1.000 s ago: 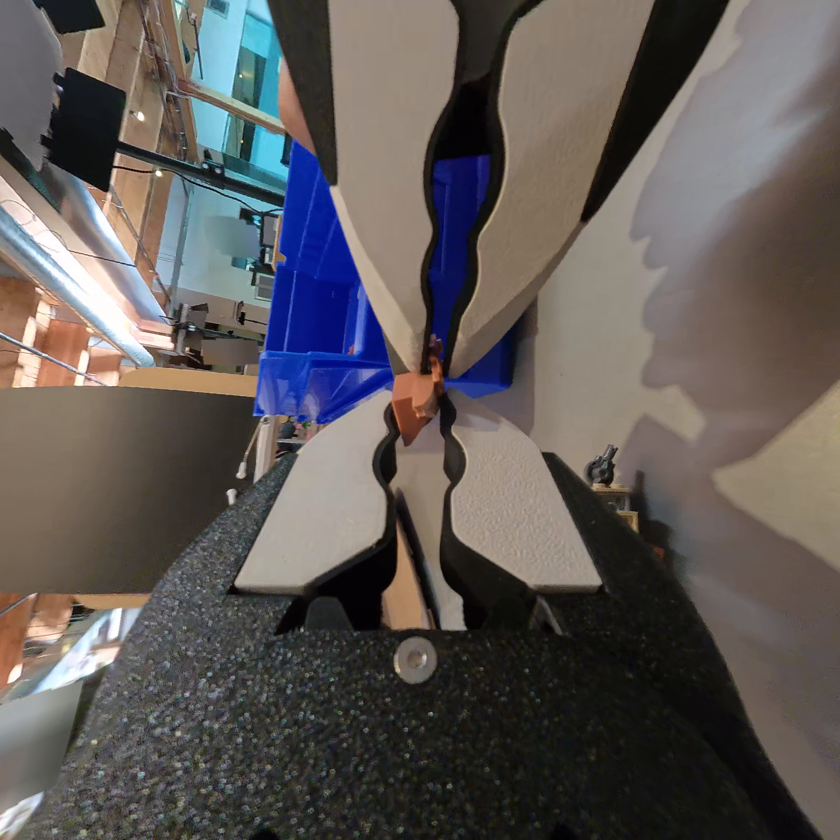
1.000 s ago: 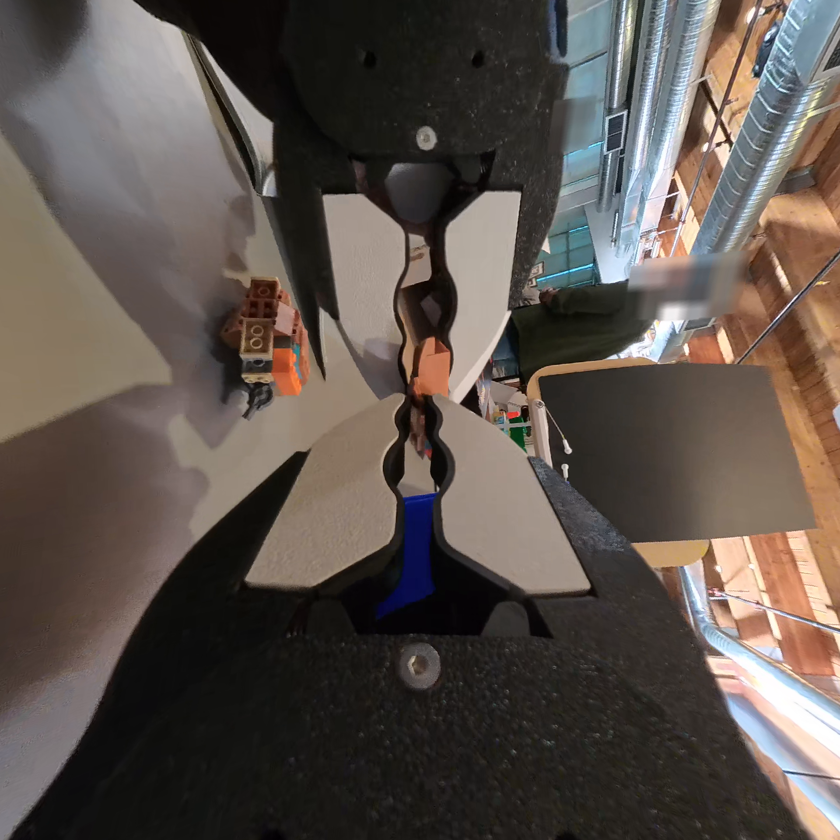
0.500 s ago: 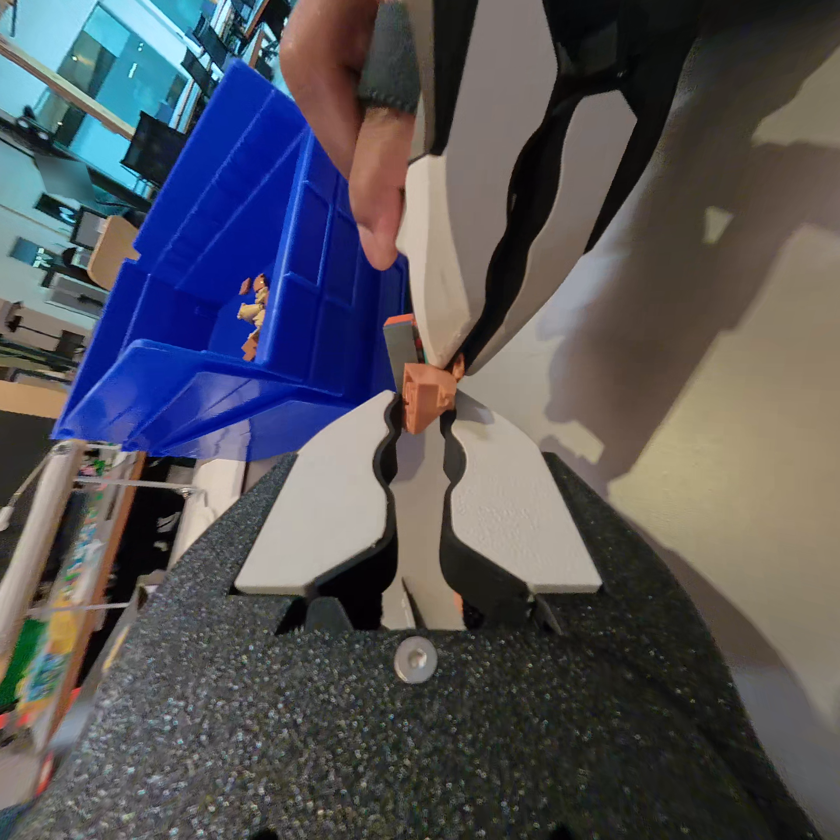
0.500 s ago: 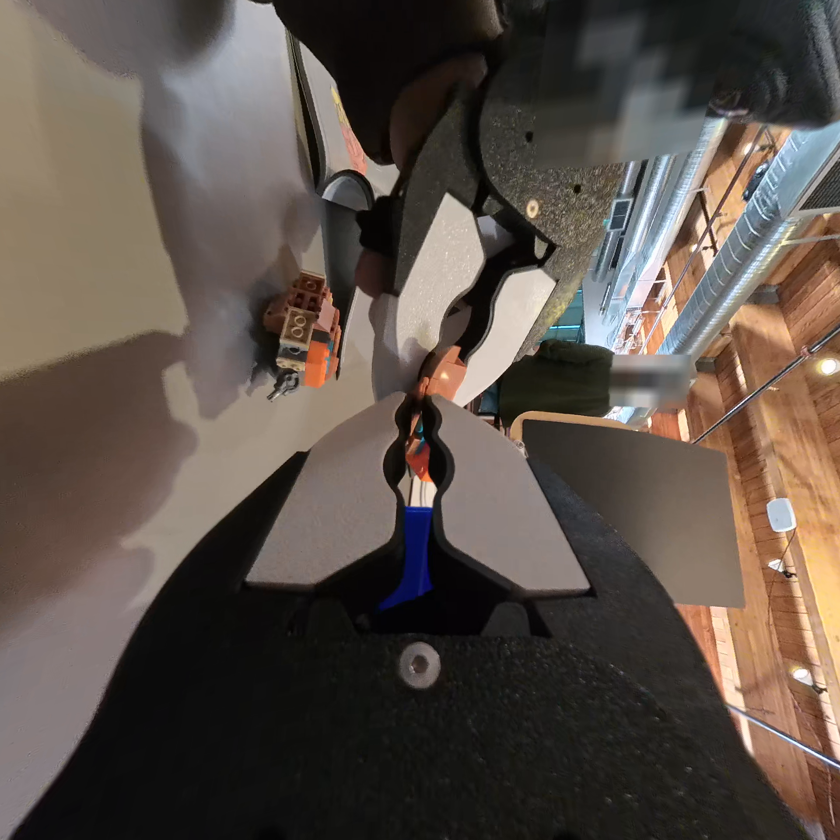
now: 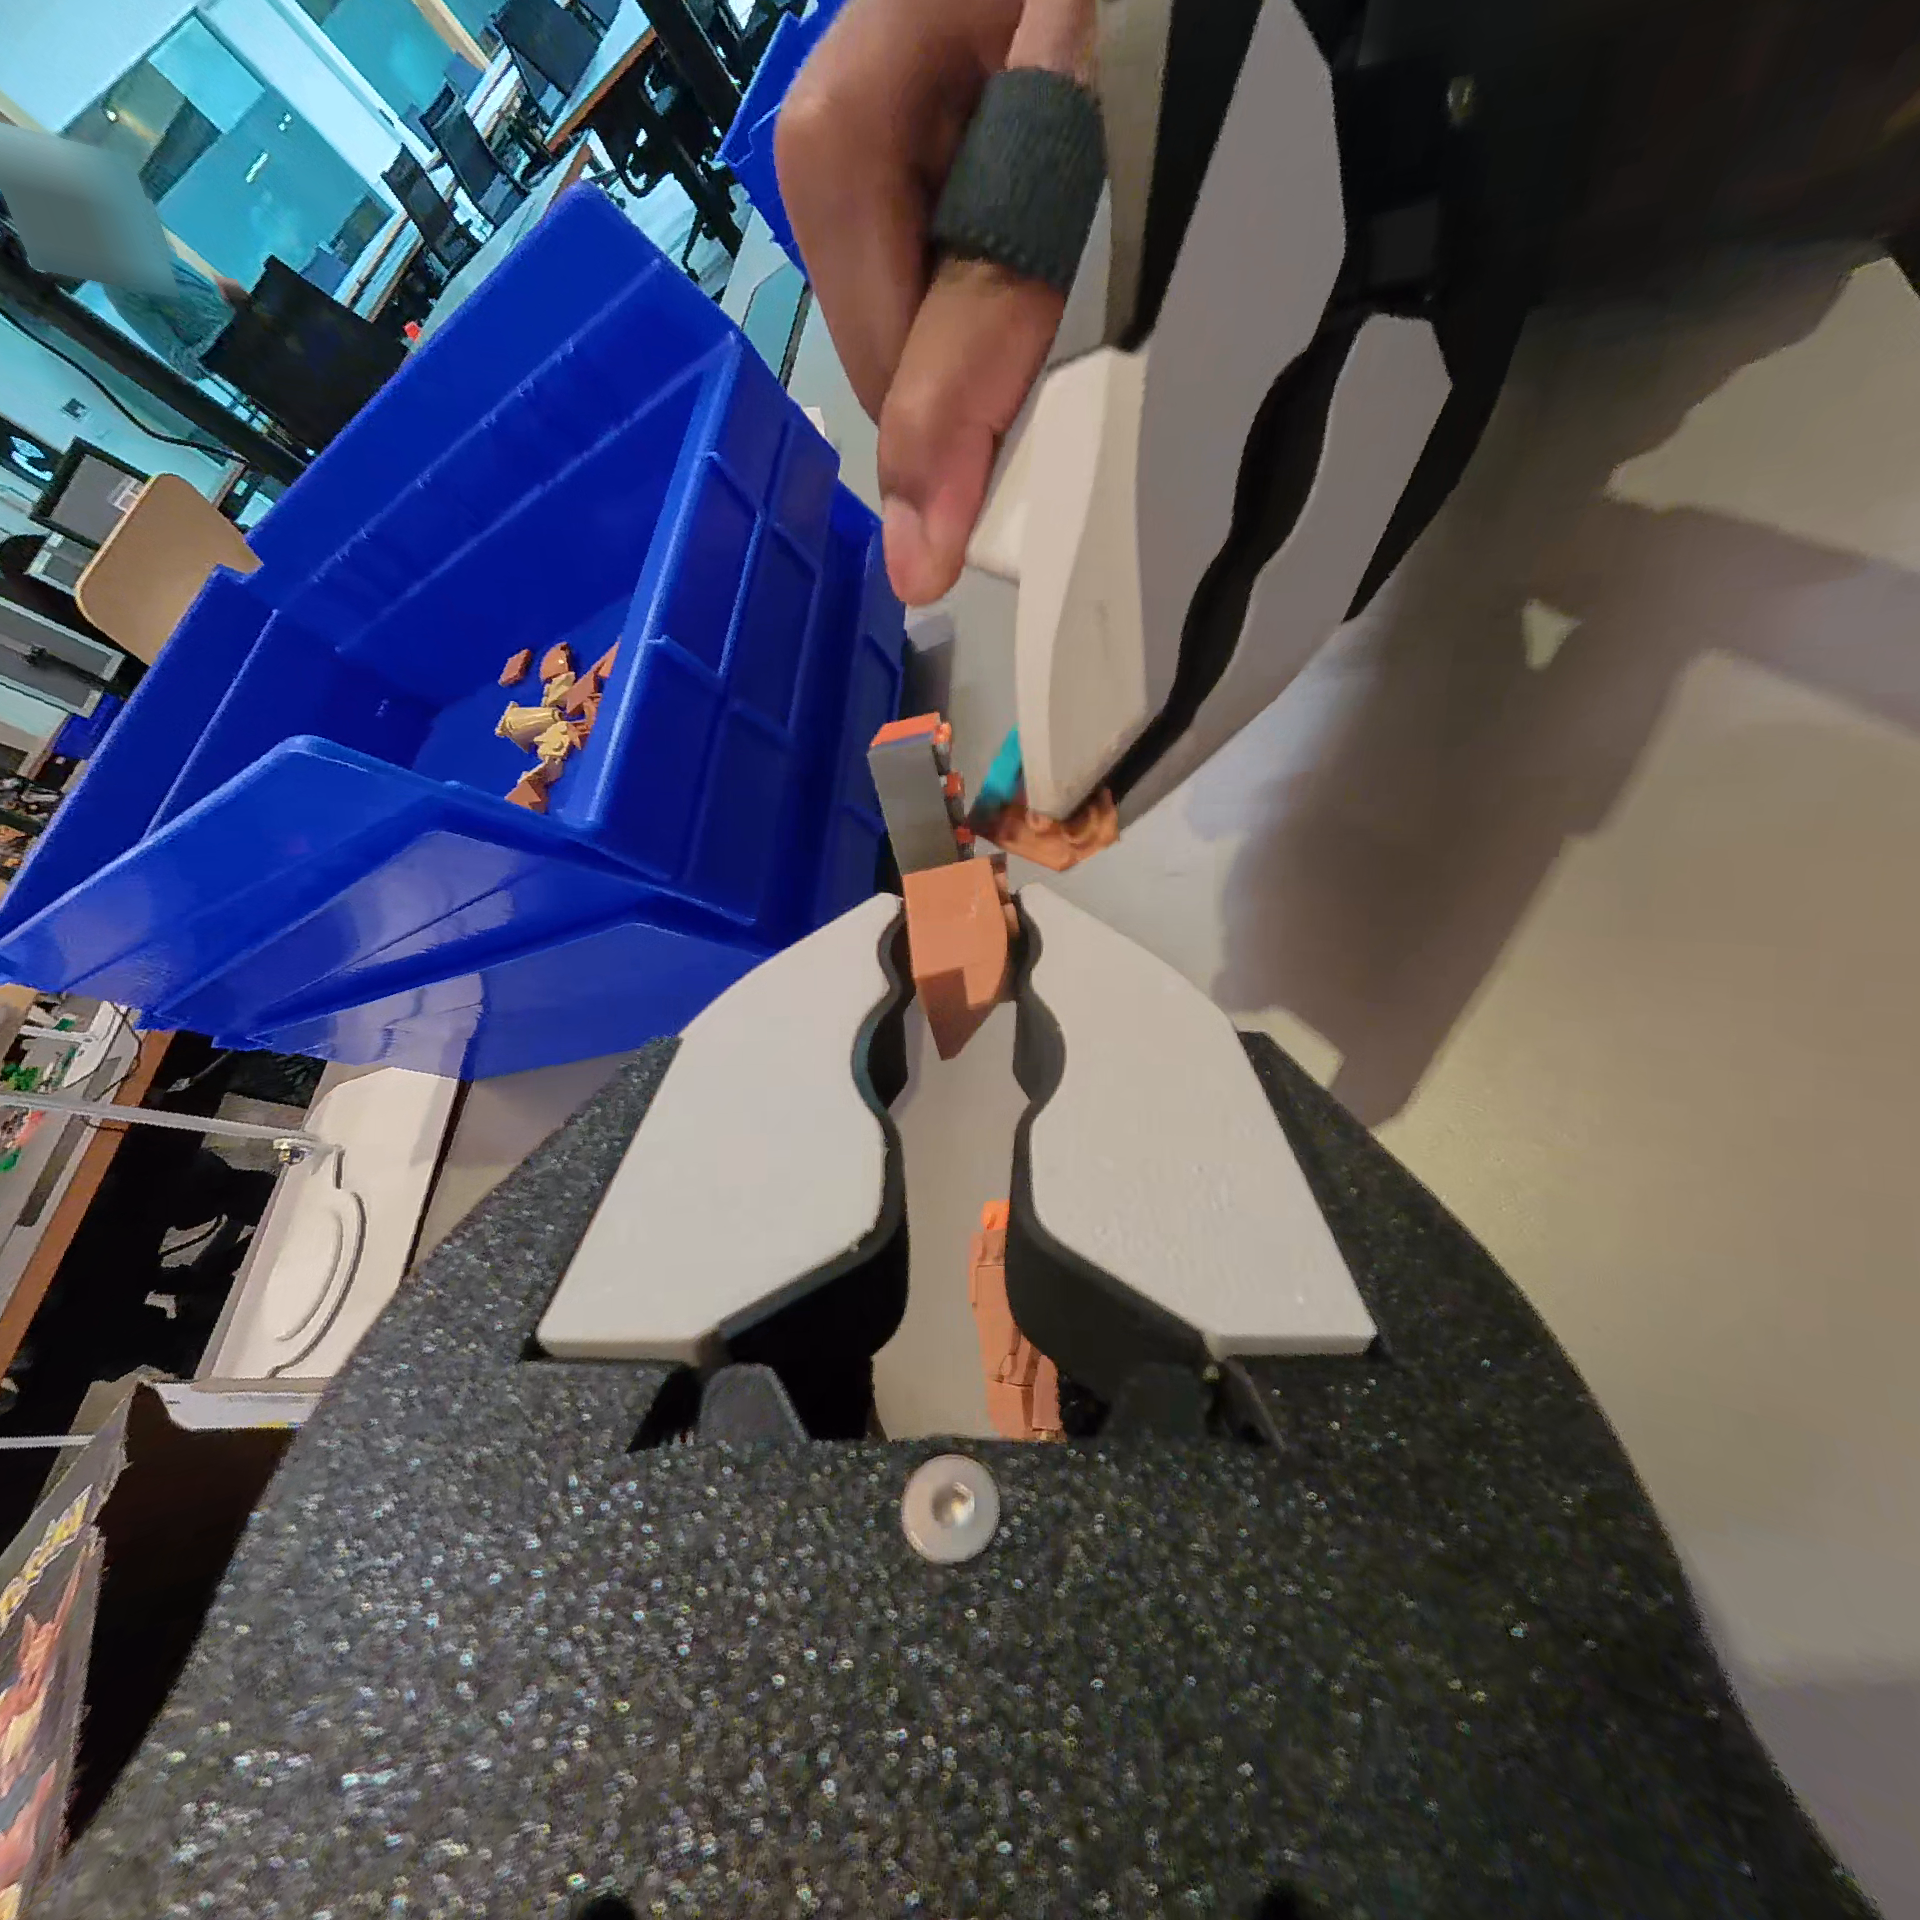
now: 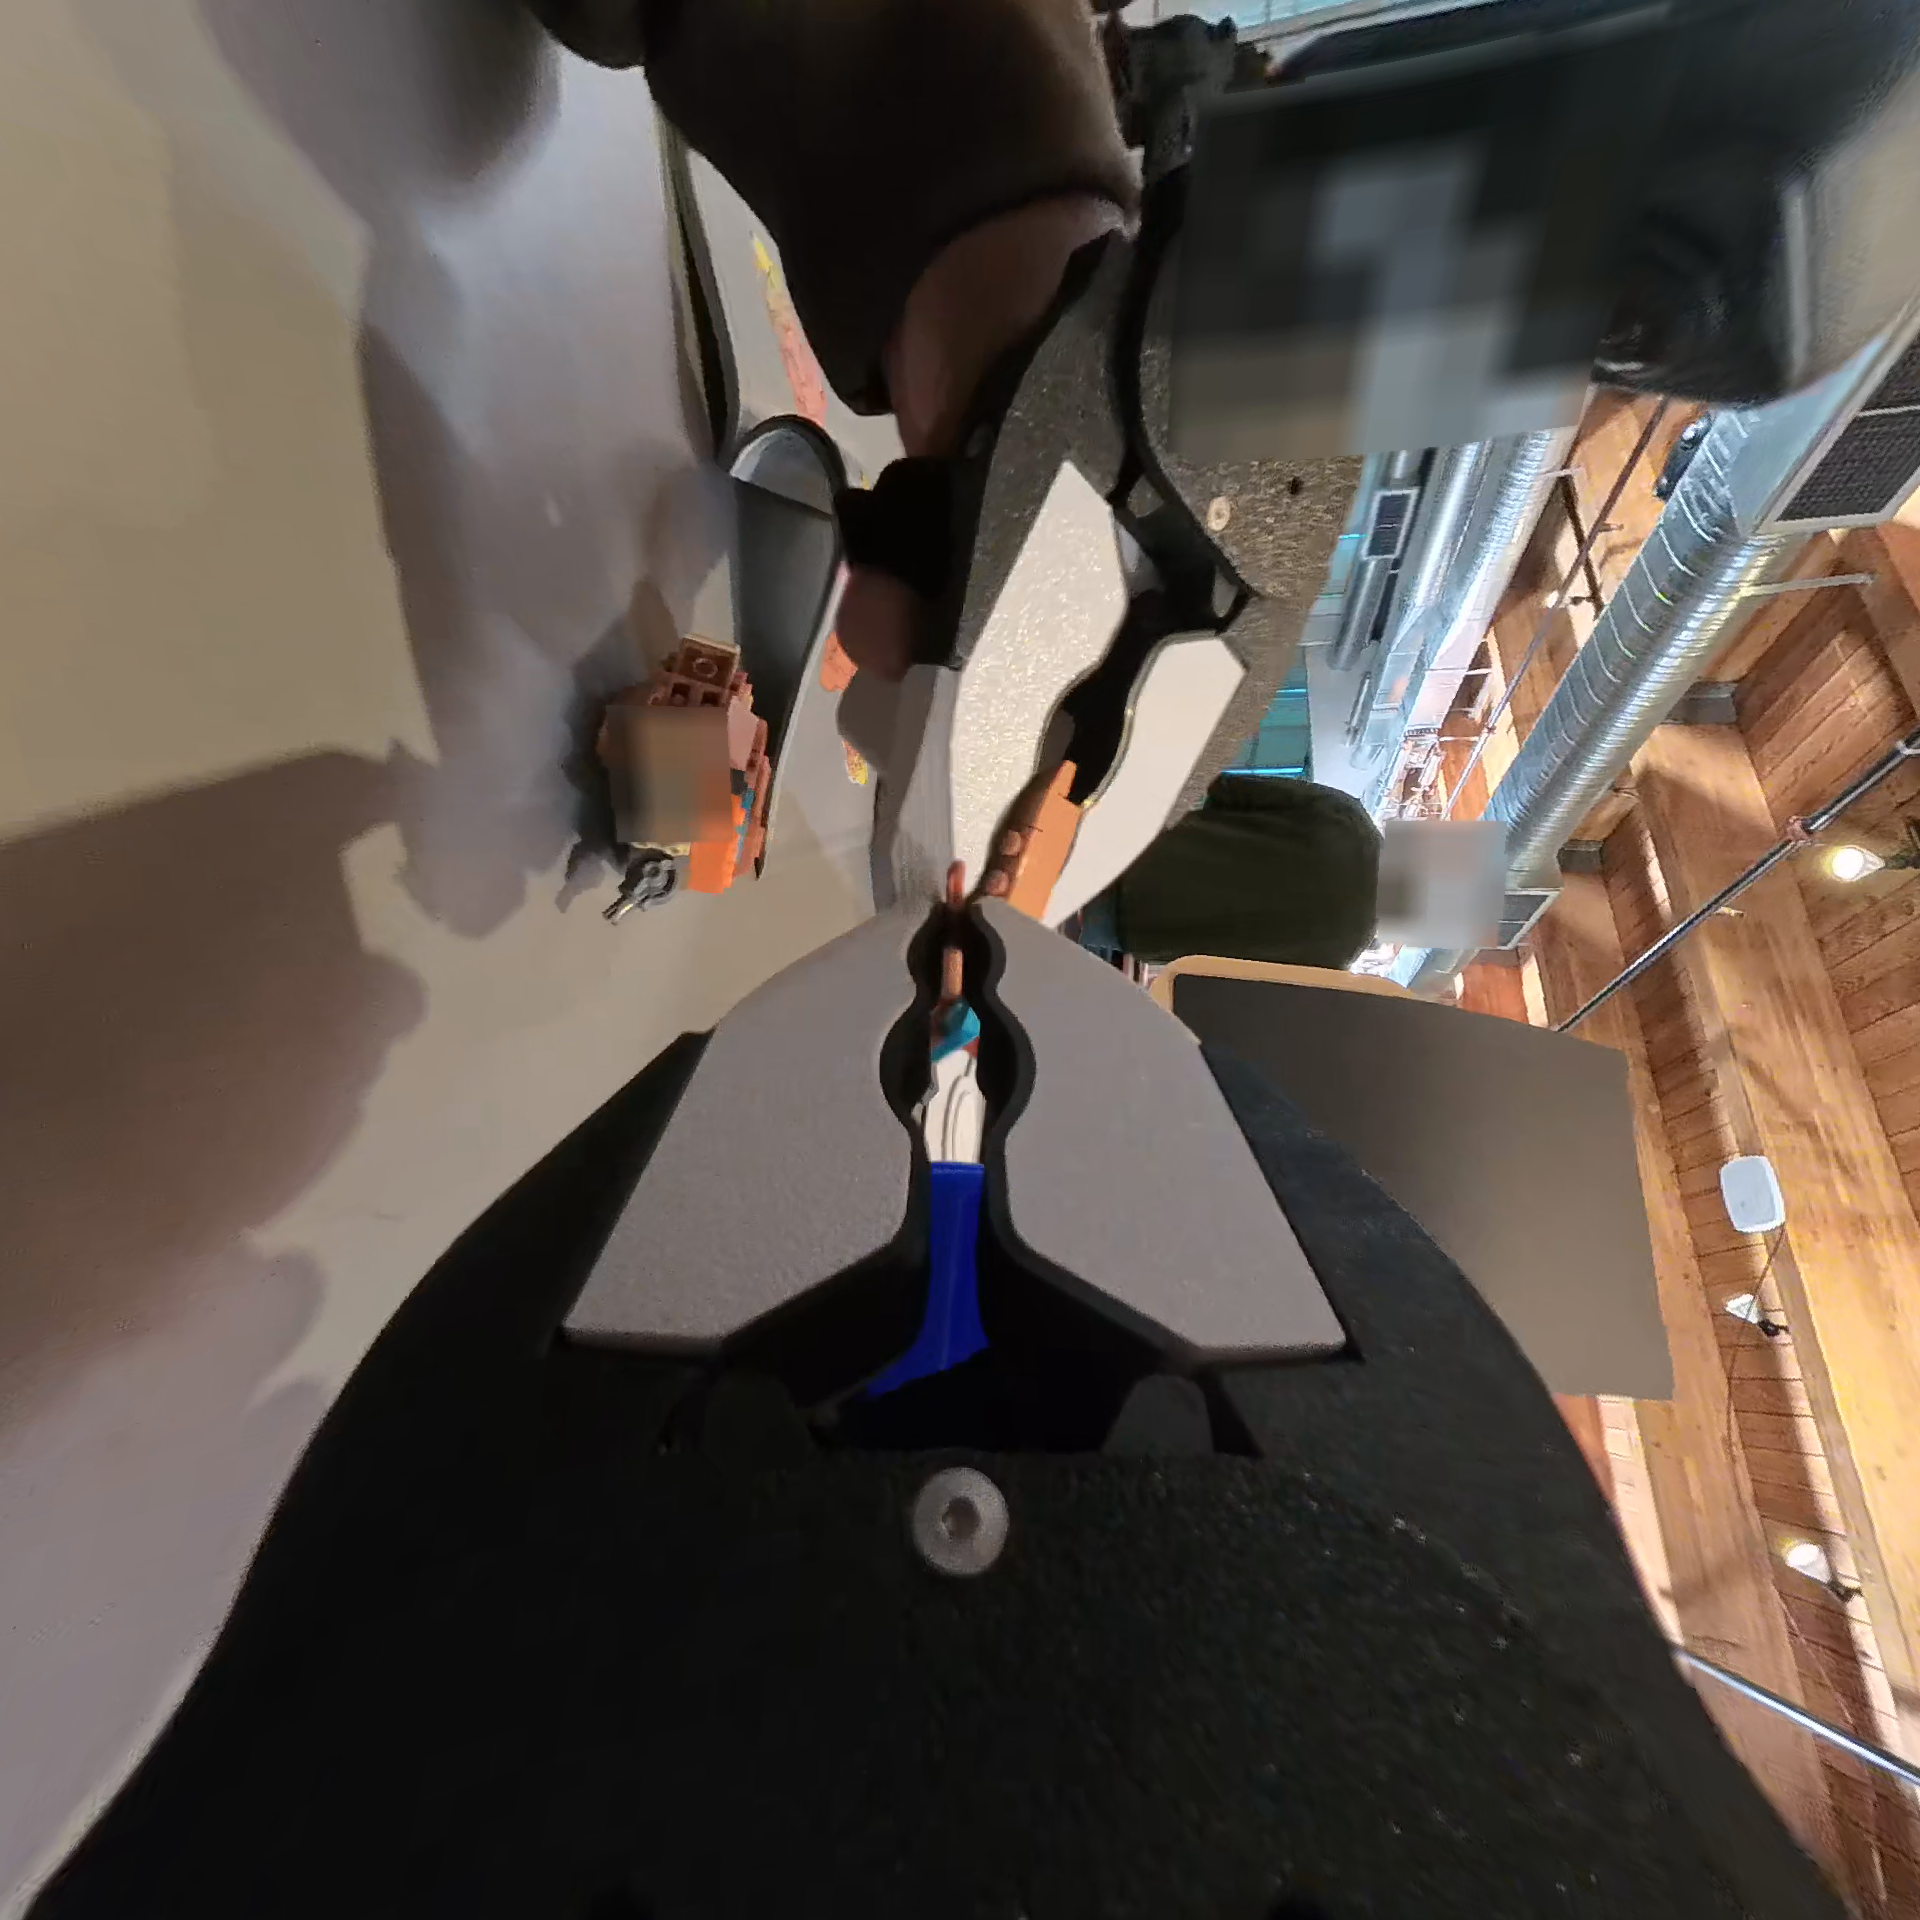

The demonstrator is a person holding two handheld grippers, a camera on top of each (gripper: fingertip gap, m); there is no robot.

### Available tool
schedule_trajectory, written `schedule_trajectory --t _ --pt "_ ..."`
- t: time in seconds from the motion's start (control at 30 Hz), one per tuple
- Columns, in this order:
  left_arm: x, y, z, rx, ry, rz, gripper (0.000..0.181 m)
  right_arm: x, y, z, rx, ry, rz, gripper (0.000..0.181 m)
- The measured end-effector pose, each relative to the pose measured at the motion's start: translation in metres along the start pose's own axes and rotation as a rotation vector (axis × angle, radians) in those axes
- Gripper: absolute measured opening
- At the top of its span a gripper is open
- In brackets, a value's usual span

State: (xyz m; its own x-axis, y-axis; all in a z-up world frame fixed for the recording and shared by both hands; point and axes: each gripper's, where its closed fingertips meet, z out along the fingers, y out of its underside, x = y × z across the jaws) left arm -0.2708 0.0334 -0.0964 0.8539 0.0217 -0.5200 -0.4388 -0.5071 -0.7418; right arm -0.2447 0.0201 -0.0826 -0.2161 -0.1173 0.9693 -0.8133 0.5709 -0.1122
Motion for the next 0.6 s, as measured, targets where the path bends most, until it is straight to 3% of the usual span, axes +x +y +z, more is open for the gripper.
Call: schedule_trajectory --t 0.23,0.47,0.6 --pt "0.003 0.004 0.005 -0.018 0.027 -0.051 0.016 0.014 0.004 -0.012 0.094 -0.007 0.262 0.003" --pt "0.002 0.005 0.007 0.000 0.059 -0.159 0.016 0.048 0.002 -0.022 0.373 -0.091 0.979 0.003" --pt "0.001 0.004 0.008 0.005 0.043 -0.167 0.016 0.064 0.005 -0.026 0.514 -0.107 1.250 0.003"
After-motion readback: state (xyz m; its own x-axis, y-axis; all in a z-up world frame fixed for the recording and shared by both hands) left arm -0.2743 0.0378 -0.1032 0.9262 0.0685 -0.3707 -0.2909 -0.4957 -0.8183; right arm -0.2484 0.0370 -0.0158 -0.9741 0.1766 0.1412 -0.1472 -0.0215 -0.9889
